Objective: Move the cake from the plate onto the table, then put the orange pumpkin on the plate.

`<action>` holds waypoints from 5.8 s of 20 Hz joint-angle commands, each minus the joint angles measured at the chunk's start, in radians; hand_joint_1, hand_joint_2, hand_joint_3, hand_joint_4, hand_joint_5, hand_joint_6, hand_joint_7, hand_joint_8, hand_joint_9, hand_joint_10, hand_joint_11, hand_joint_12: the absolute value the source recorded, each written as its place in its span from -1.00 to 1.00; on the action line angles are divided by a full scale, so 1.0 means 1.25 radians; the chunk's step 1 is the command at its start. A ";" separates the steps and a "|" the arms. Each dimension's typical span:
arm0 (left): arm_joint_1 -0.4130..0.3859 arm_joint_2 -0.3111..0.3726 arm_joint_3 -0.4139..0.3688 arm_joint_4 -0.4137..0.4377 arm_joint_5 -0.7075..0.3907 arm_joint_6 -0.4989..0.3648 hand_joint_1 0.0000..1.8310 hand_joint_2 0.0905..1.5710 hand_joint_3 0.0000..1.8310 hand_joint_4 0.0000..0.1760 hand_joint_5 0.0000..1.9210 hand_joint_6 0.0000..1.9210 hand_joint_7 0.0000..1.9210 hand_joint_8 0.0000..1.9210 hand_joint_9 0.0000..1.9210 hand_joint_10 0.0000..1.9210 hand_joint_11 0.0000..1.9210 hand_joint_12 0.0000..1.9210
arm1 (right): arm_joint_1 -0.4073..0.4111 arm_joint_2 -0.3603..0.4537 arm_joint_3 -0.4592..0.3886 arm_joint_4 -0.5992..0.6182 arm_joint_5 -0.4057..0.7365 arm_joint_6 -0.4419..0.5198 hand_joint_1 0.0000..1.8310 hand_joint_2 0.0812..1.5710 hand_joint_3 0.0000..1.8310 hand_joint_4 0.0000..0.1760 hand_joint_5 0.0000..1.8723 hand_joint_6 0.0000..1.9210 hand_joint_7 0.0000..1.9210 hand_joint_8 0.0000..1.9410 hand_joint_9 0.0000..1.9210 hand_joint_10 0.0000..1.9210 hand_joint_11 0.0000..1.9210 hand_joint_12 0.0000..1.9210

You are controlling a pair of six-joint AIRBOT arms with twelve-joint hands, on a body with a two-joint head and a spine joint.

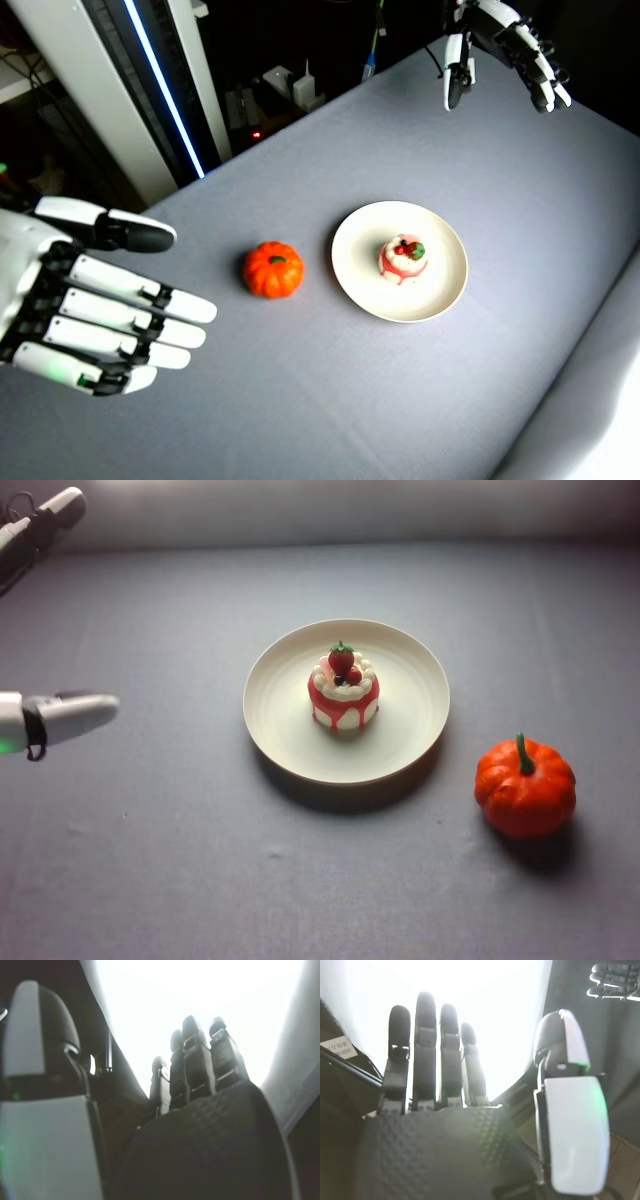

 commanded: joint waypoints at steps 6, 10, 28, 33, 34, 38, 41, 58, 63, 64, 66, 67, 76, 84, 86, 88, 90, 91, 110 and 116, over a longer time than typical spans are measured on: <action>-0.005 0.004 -0.002 -0.021 -0.110 -0.004 -0.39 -0.24 -0.82 1.00 -1.00 -1.00 -1.00 -1.00 -1.00 -1.00 -1.00 -1.00 | 0.003 0.007 -0.003 0.011 0.105 0.004 -0.65 0.05 -0.99 1.00 -1.00 -1.00 -1.00 -1.00 -1.00 -1.00 -1.00 -1.00; -0.009 -0.007 0.007 -0.017 -0.094 -0.004 -0.26 -0.23 -0.84 1.00 -1.00 -1.00 -1.00 -1.00 -1.00 -1.00 -1.00 -1.00 | 0.001 0.003 -0.002 0.010 0.105 0.004 -0.66 0.05 -0.99 1.00 -1.00 -1.00 -1.00 -1.00 -1.00 -1.00 -1.00 -1.00; -0.591 -0.256 0.326 0.825 0.520 -0.004 -0.01 0.15 -1.00 -1.00 -0.38 -1.00 -0.19 -0.95 -0.44 0.23 -0.52 0.91 | -0.005 -0.013 0.014 -0.022 0.070 0.016 -0.56 0.26 -0.99 1.00 -1.00 -1.00 -1.00 -1.00 -1.00 -1.00 -1.00 -1.00; -0.653 -0.280 0.339 1.080 0.561 -0.004 -0.01 0.12 -1.00 -1.00 -0.40 -1.00 -0.13 -0.97 -0.35 -0.01 -0.52 0.77 | 0.003 -0.018 0.017 -0.036 0.047 0.016 -0.53 0.20 -1.00 1.00 -1.00 -1.00 -1.00 -1.00 -1.00 -1.00 -1.00 -1.00; -0.649 -0.292 0.355 1.082 0.559 -0.004 -0.04 0.09 -1.00 -1.00 -0.41 -1.00 -0.18 -0.99 -0.51 -0.10 -0.72 0.76 | 0.007 -0.019 0.017 -0.040 0.041 0.016 -0.54 0.19 -1.00 1.00 -1.00 -1.00 -1.00 -1.00 -1.00 -1.00 -1.00 -1.00; -0.645 -0.302 0.363 1.037 0.549 -0.004 -0.10 0.03 -1.00 -1.00 -0.54 -1.00 -0.50 -1.00 -0.66 -0.59 -0.99 0.58 | 0.014 -0.021 0.019 -0.050 0.029 0.019 -0.56 0.19 -1.00 1.00 -1.00 -1.00 -1.00 -1.00 -1.00 -1.00 -0.99 -0.99; -0.632 -0.312 0.369 0.988 0.536 -0.004 -0.11 -0.10 -1.00 -1.00 -0.62 -1.00 -0.64 -1.00 -0.67 -0.86 -1.00 0.45 | 0.014 -0.021 0.019 -0.054 0.029 0.023 -0.55 0.17 -1.00 1.00 -1.00 -1.00 -1.00 -1.00 -1.00 -1.00 -0.99 -0.99; -0.530 -0.466 0.500 0.900 0.539 -0.004 -0.05 -0.07 -1.00 -1.00 -0.41 -0.98 -0.46 -0.99 -0.49 -0.93 -0.95 0.44 | 0.017 -0.021 0.021 -0.063 0.030 0.029 -0.60 0.15 -1.00 1.00 -1.00 -1.00 -0.99 -1.00 -0.99 -1.00 -0.87 -0.95; -0.517 -0.505 0.545 0.901 0.559 -0.004 0.00 -0.01 -0.99 -1.00 -0.37 -0.99 -0.33 -0.96 -0.37 -0.85 -0.75 0.44 | 0.017 -0.022 0.022 -0.064 0.031 0.029 -0.56 0.12 -1.00 1.00 -1.00 -1.00 -0.95 -0.99 -0.98 -0.99 -0.88 -0.96; -0.513 -0.511 0.554 0.899 0.561 -0.004 0.02 0.04 -0.98 -1.00 -0.37 -0.99 -0.33 -0.96 -0.37 -0.85 -0.78 0.43 | 0.017 -0.022 0.022 -0.064 0.031 0.029 -0.58 0.12 -1.00 1.00 -1.00 -1.00 -0.96 -0.99 -0.97 -0.99 -0.86 -0.96; -0.507 -0.521 0.568 0.894 0.563 -0.004 0.01 0.06 -0.98 -1.00 -0.37 -0.99 -0.32 -0.96 -0.36 -0.83 -0.78 0.43 | 0.017 -0.023 0.023 -0.064 0.031 0.029 -0.59 0.12 -1.00 1.00 -1.00 -1.00 -0.94 -0.99 -0.97 -0.99 -0.86 -0.96; -0.505 -0.525 0.573 0.891 0.565 -0.004 0.01 0.08 -0.99 -1.00 -0.35 -0.99 -0.30 -0.97 -0.34 -0.80 -0.77 0.48 | 0.017 -0.024 0.023 -0.064 0.032 0.029 -0.57 0.11 -1.00 1.00 -1.00 -1.00 -0.93 -0.99 -0.97 -0.99 -0.87 -0.96; -0.488 -0.535 0.596 0.830 0.541 -0.004 0.31 0.51 -1.00 -1.00 -0.09 0.09 -0.24 0.61 -0.46 0.80 -0.55 1.00 | 0.017 -0.028 0.025 -0.064 0.033 0.029 -0.58 0.11 -1.00 1.00 -1.00 -1.00 -0.90 -0.99 -0.94 -0.99 -0.83 -0.95; -0.495 -0.433 0.503 0.715 0.484 -0.004 0.29 0.56 -0.99 -1.00 -0.13 0.19 -0.35 0.70 -0.67 0.81 -0.83 1.00 | 0.017 -0.029 0.023 -0.062 0.033 0.030 -0.56 0.13 -0.99 1.00 -1.00 -1.00 -0.94 -1.00 -0.97 -1.00 -0.86 -0.97; -0.494 -0.395 0.473 0.675 0.465 -0.004 0.22 0.55 -1.00 -1.00 -0.20 0.36 -0.53 0.52 -0.77 0.78 -0.90 1.00 | 0.018 -0.029 0.022 -0.061 0.033 0.030 -0.55 0.12 -1.00 1.00 -1.00 -1.00 -0.95 -1.00 -0.99 -1.00 -0.89 -0.99; -0.490 -0.354 0.443 0.644 0.451 -0.004 0.27 0.58 -1.00 -1.00 -0.14 0.30 -0.40 0.67 -0.81 0.75 -0.98 1.00 | 0.018 -0.029 0.021 -0.060 0.032 0.030 -0.54 0.13 -1.00 1.00 -1.00 -1.00 -0.96 -1.00 -1.00 -1.00 -0.91 -1.00; -0.481 -0.310 0.417 0.607 0.431 -0.004 0.23 0.48 -1.00 -1.00 -0.13 0.27 -0.65 -0.10 -0.98 0.00 -1.00 0.79 | 0.018 -0.029 0.020 -0.058 0.032 0.030 -0.54 0.13 -1.00 1.00 -1.00 -1.00 -0.99 -1.00 -1.00 -1.00 -0.93 -1.00; -0.472 -0.288 0.401 0.586 0.426 -0.004 0.22 0.51 -1.00 -1.00 -0.17 0.33 -0.61 0.04 -0.97 0.33 -1.00 0.96 | 0.017 -0.029 0.019 -0.058 0.032 0.030 -0.54 0.17 -0.99 1.00 -1.00 -1.00 -1.00 -1.00 -1.00 -1.00 -0.94 -1.00; -0.252 -0.264 0.411 0.447 0.473 -0.004 0.55 0.36 -1.00 -1.00 -0.40 -0.63 -0.44 -0.33 -0.65 0.36 -0.81 0.91 | 0.010 -0.032 0.010 -0.052 0.031 0.030 -0.56 0.15 -1.00 1.00 -1.00 -1.00 -1.00 -1.00 -1.00 -1.00 -1.00 -1.00; -0.245 -0.232 0.368 0.409 0.455 -0.004 -0.02 -0.27 -1.00 1.00 -1.00 -1.00 -1.00 -1.00 -1.00 -1.00 -1.00 -0.99 | 0.008 -0.030 0.009 -0.051 0.035 0.031 -0.52 0.17 -1.00 1.00 -1.00 -1.00 -1.00 -1.00 -1.00 -1.00 -1.00 -1.00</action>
